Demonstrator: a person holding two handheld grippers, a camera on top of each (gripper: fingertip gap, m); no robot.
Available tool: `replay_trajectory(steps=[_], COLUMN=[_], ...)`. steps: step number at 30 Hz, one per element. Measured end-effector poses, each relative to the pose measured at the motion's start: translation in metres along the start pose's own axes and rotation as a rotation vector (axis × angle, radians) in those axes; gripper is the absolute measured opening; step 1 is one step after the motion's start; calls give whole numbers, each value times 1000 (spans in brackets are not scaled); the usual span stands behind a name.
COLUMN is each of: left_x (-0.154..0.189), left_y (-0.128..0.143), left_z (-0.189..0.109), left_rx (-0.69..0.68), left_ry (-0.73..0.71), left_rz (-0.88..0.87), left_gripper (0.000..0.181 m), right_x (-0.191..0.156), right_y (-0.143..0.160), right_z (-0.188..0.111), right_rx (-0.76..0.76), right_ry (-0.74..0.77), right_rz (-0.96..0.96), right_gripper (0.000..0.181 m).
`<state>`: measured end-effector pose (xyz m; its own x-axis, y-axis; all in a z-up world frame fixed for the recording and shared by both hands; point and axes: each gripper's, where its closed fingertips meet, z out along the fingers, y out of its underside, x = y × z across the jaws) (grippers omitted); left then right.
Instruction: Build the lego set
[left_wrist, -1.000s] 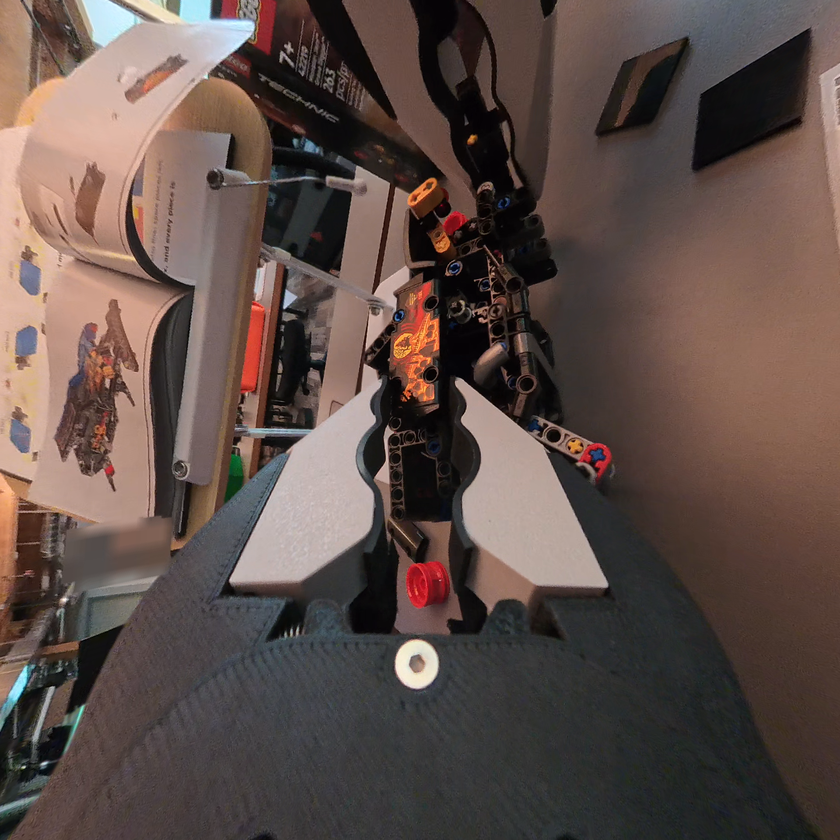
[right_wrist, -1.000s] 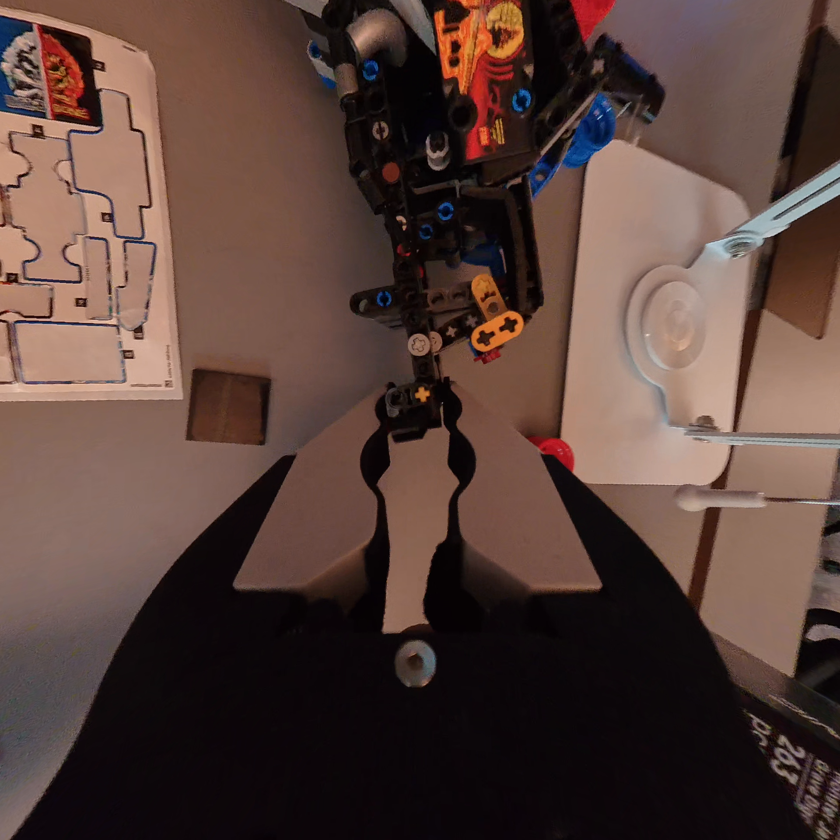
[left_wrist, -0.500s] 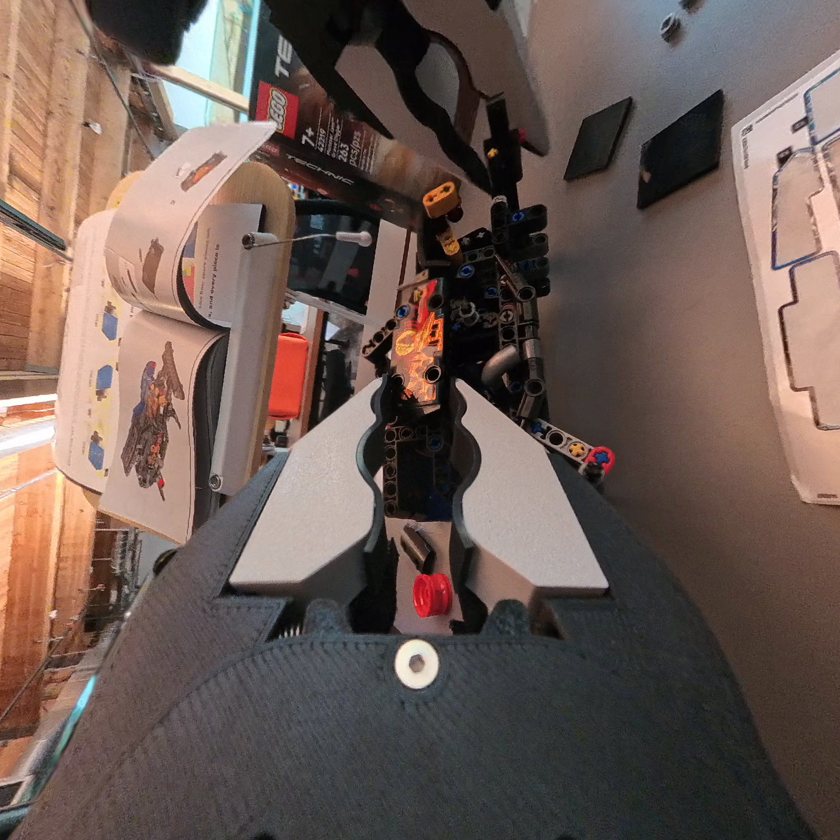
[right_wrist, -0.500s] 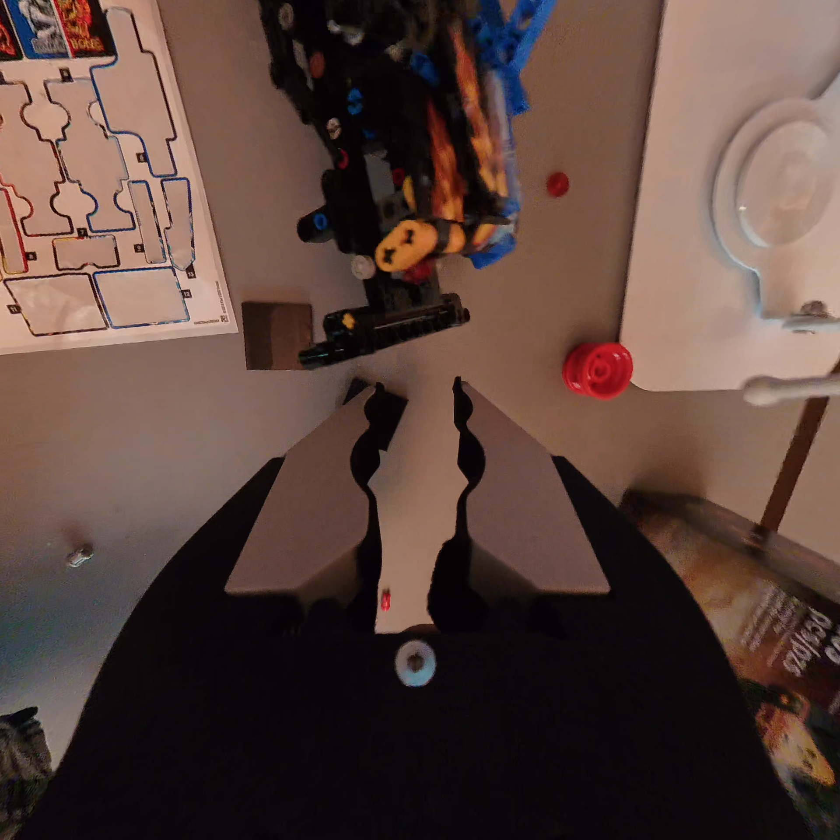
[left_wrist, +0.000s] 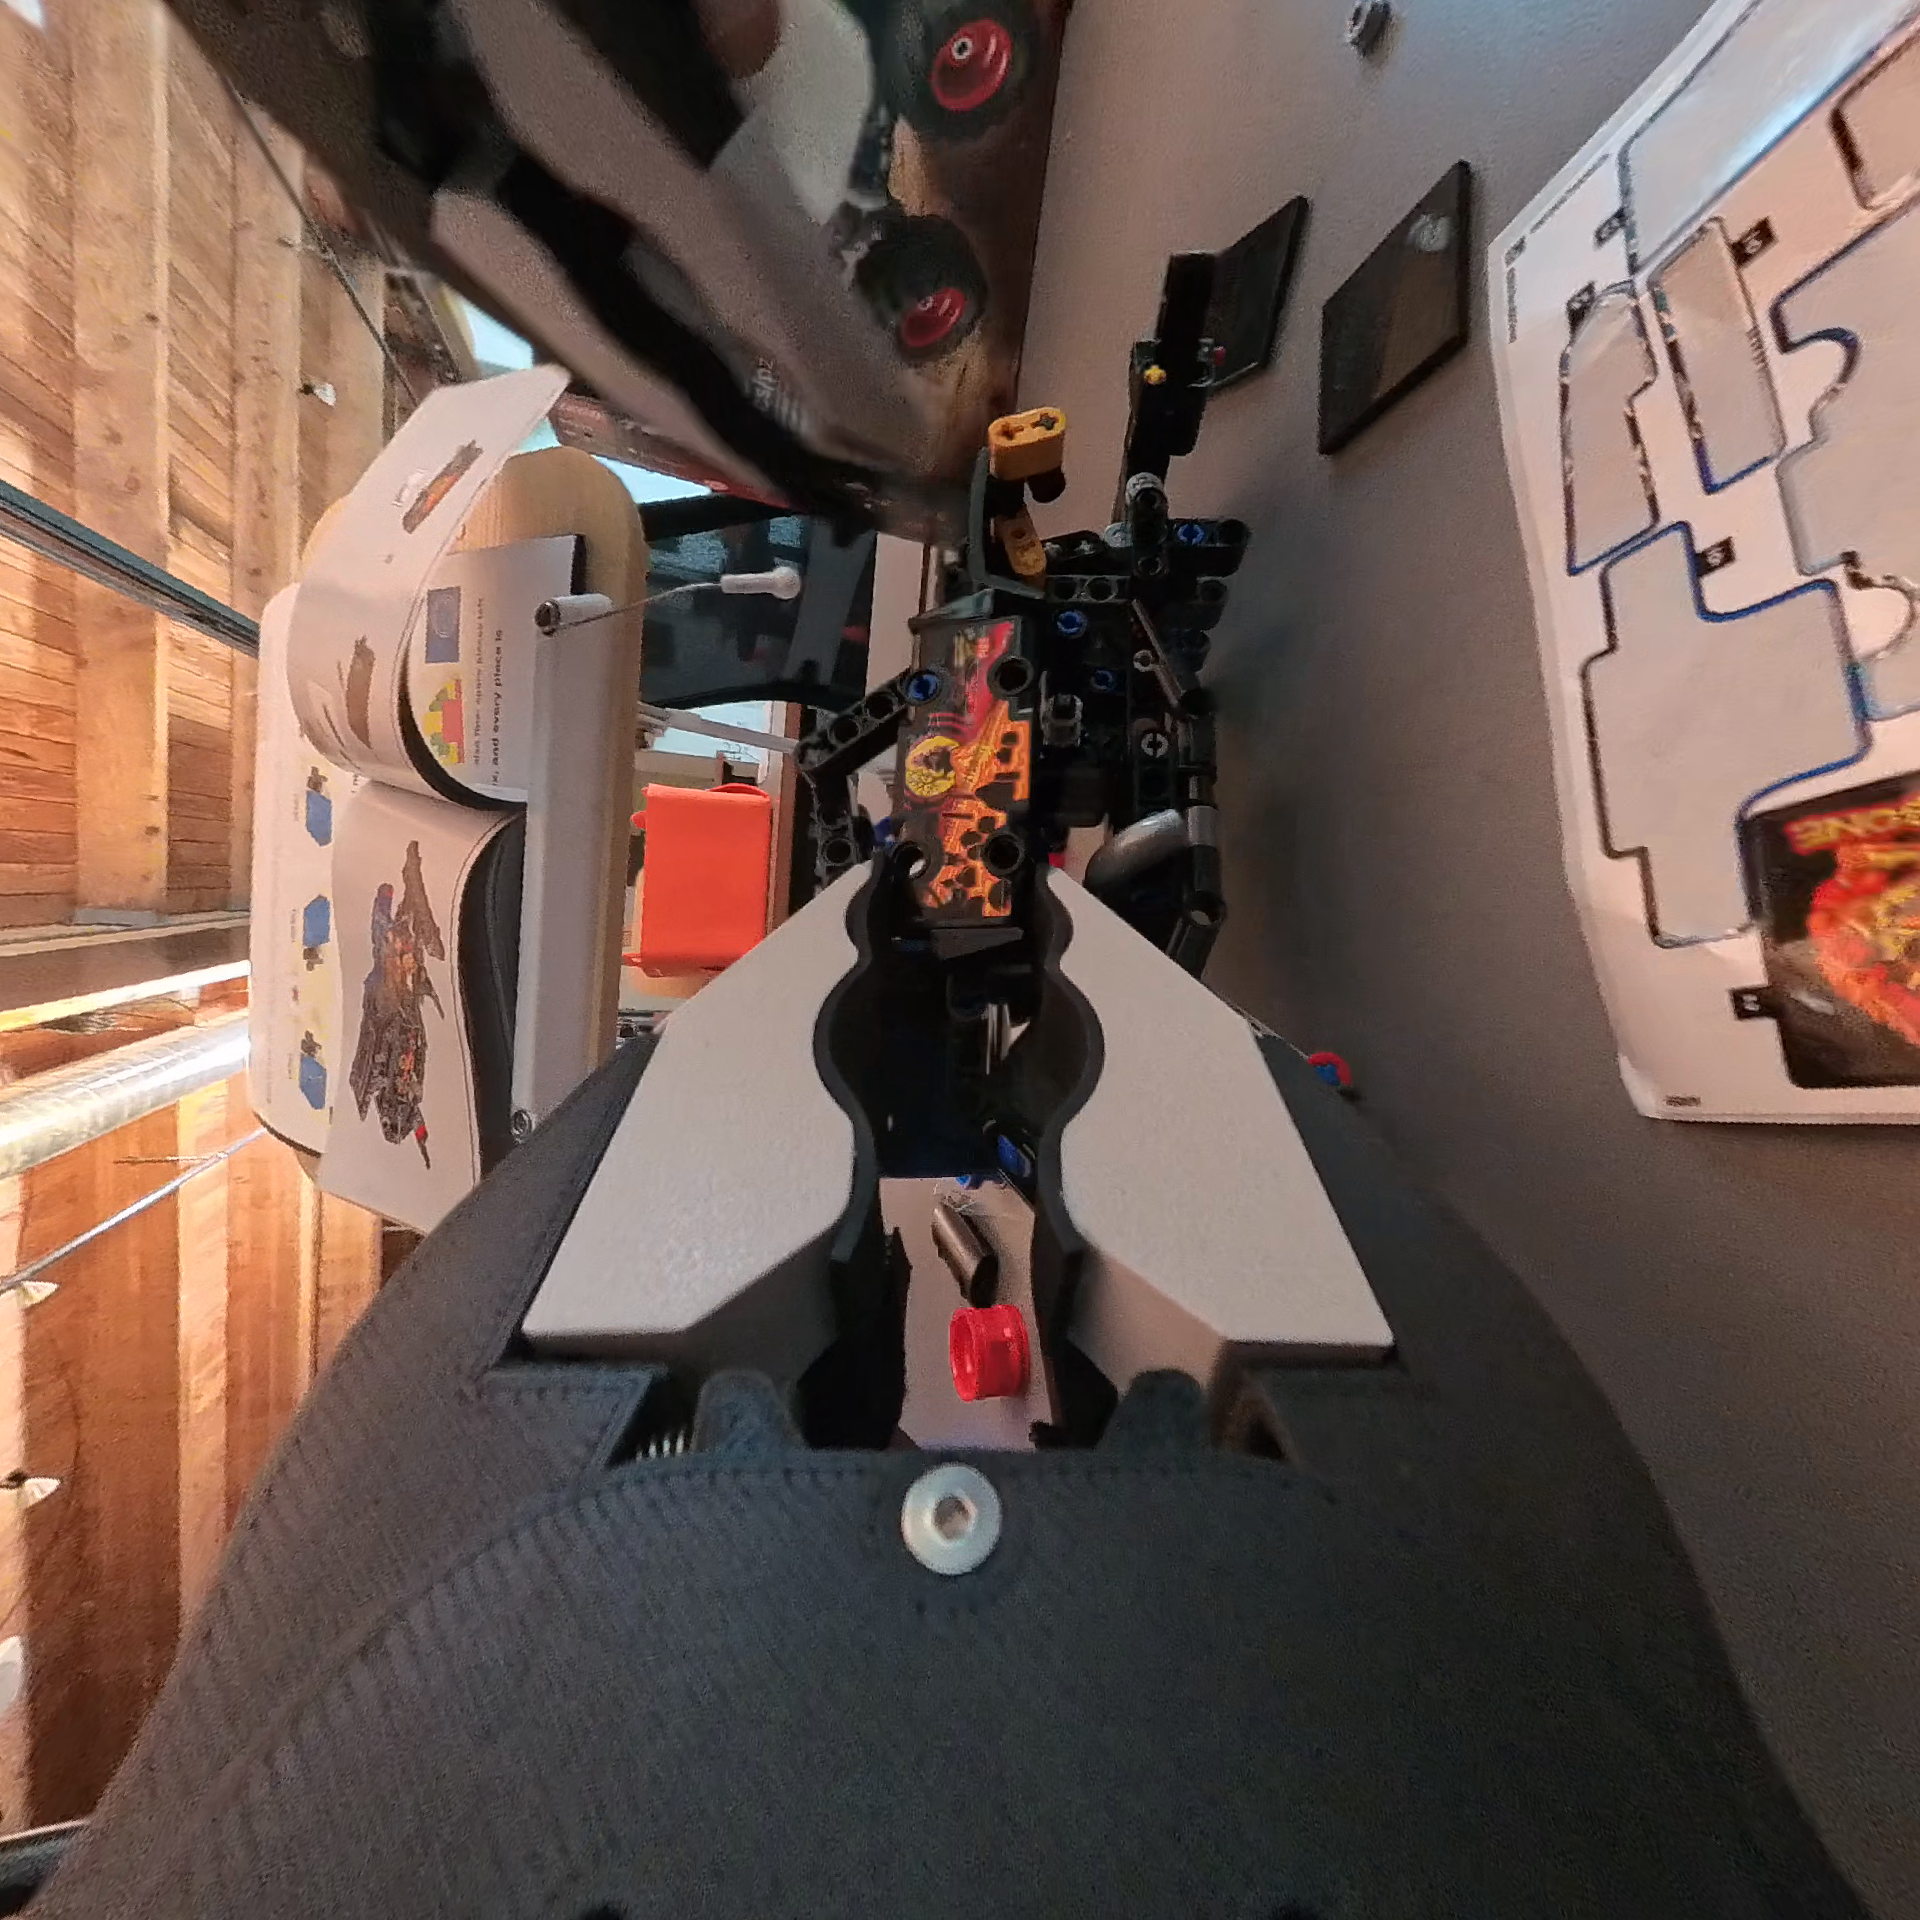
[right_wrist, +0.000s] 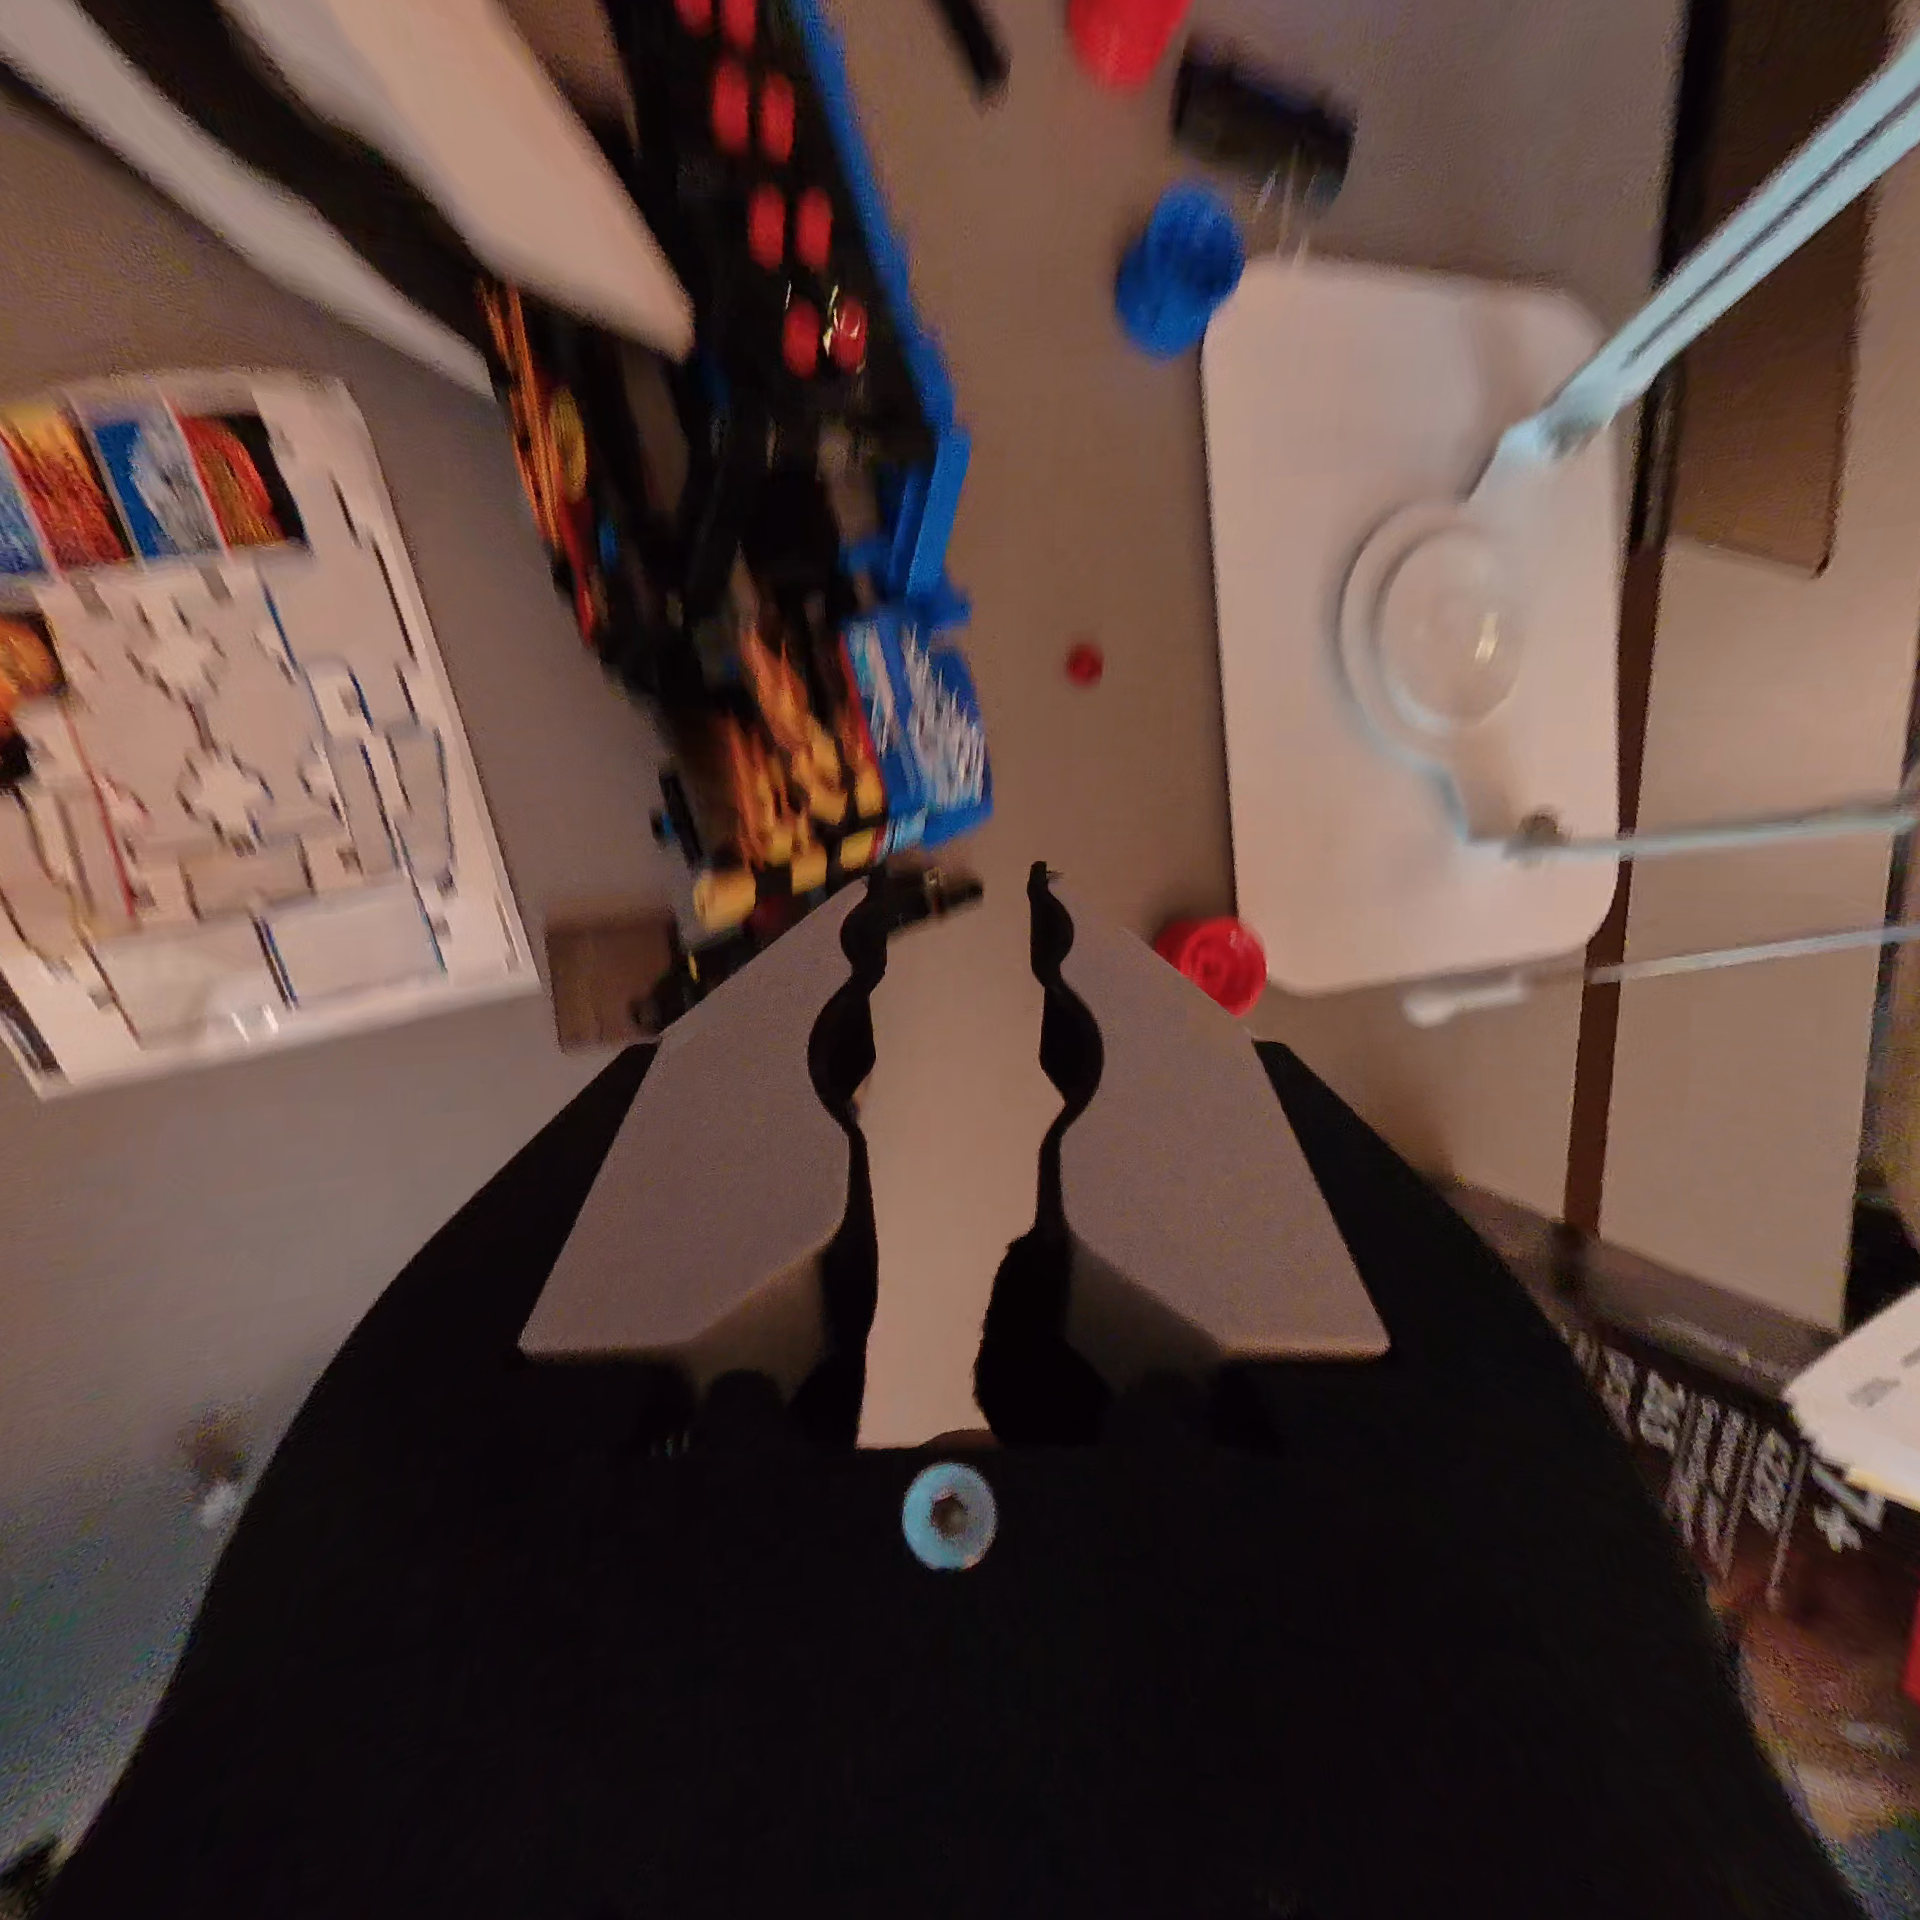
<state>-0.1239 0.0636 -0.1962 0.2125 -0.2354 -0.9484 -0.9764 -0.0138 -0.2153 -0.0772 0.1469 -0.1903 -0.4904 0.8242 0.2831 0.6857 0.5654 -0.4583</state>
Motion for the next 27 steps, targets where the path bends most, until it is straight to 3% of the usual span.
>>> replay_trajectory(steps=[4, 9, 27], left_x=[11, 15, 21], left_y=[-3, 4, 10], left_z=[-4, -6, -18], left_rx=[11, -26, -58], left_ry=[17, 27, 30], left_rz=[32, 25, -71], left_gripper=[25, 25, 25], right_x=[-8, -30, -45], right_y=[-42, -47, -58], right_z=[3, 25, 28], right_rx=[167, 192, 286], right_ry=[-37, -176, -287], right_rz=[43, 78, 82], right_gripper=[32, 52, 54])
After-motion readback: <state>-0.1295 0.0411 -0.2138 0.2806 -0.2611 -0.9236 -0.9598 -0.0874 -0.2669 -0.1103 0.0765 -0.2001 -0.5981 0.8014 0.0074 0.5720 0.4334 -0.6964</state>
